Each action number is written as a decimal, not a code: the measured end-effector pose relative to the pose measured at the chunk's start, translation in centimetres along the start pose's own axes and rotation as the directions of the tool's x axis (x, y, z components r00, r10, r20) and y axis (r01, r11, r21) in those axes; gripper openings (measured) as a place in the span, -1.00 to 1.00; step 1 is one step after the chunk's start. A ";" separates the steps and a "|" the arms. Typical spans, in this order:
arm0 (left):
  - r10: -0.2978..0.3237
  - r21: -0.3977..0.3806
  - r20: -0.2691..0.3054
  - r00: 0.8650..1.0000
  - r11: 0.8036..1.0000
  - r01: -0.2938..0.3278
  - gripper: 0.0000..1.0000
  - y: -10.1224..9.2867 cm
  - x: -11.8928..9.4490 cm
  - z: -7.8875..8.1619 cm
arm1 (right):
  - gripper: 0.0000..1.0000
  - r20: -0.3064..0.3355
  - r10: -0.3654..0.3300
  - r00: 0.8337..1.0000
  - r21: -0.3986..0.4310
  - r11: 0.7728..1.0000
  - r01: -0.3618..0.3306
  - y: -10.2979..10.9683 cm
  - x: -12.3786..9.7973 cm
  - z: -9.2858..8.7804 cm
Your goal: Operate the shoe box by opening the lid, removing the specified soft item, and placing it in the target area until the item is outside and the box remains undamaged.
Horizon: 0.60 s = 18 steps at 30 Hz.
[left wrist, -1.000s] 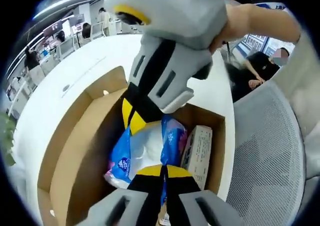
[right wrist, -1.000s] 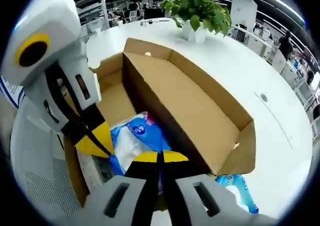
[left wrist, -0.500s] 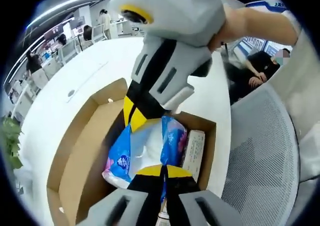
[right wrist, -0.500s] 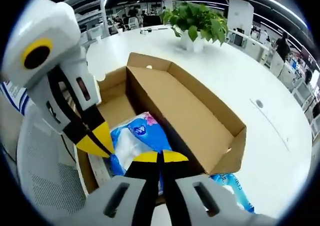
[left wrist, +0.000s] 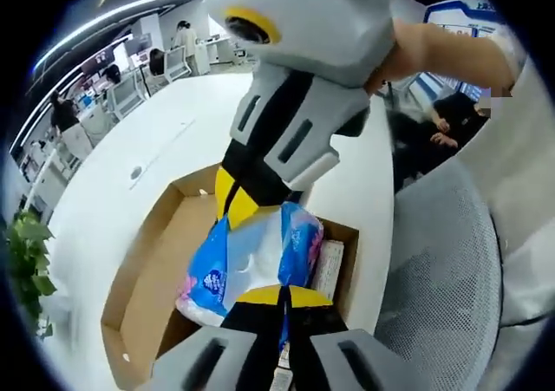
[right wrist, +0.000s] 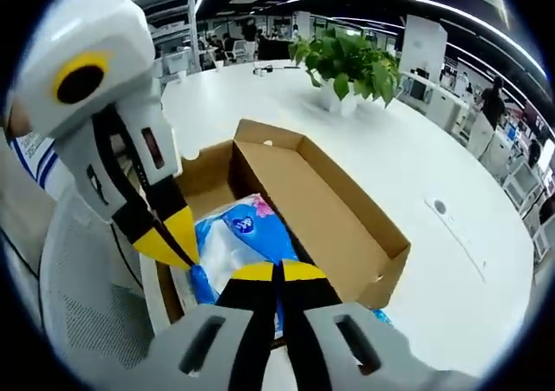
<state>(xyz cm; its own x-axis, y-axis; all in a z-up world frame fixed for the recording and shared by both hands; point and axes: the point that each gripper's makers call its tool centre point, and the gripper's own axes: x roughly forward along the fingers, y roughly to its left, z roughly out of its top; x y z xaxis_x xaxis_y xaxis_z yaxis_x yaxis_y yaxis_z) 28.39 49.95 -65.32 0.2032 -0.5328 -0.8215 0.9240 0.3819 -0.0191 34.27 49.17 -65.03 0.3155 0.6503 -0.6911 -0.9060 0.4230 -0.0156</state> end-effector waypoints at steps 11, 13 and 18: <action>0.005 0.008 0.019 1.000 1.000 -0.005 -1.00 -0.7 -1.1 2.6 | -1.00 0.020 -0.006 1.000 -0.030 1.000 0.007 -0.4 -3.2 0.5; 0.004 0.008 0.020 1.000 1.000 -0.004 -1.00 -0.9 -1.2 3.3 | -1.00 0.022 -0.008 1.000 -0.032 0.999 0.009 -0.6 -3.8 0.4; -0.009 0.020 0.035 0.999 1.000 0.009 -1.00 -1.7 -1.0 4.9 | -1.00 0.029 -0.004 1.000 -0.038 0.999 0.005 -1.0 -5.4 0.2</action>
<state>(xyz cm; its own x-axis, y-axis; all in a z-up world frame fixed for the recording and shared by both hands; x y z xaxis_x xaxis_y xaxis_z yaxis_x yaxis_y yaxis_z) 28.17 46.09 -61.63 0.2056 -0.5621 -0.8011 0.9321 0.3620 -0.0148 33.51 45.38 -61.16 0.3274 0.6663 -0.6700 -0.9143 0.4024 -0.0466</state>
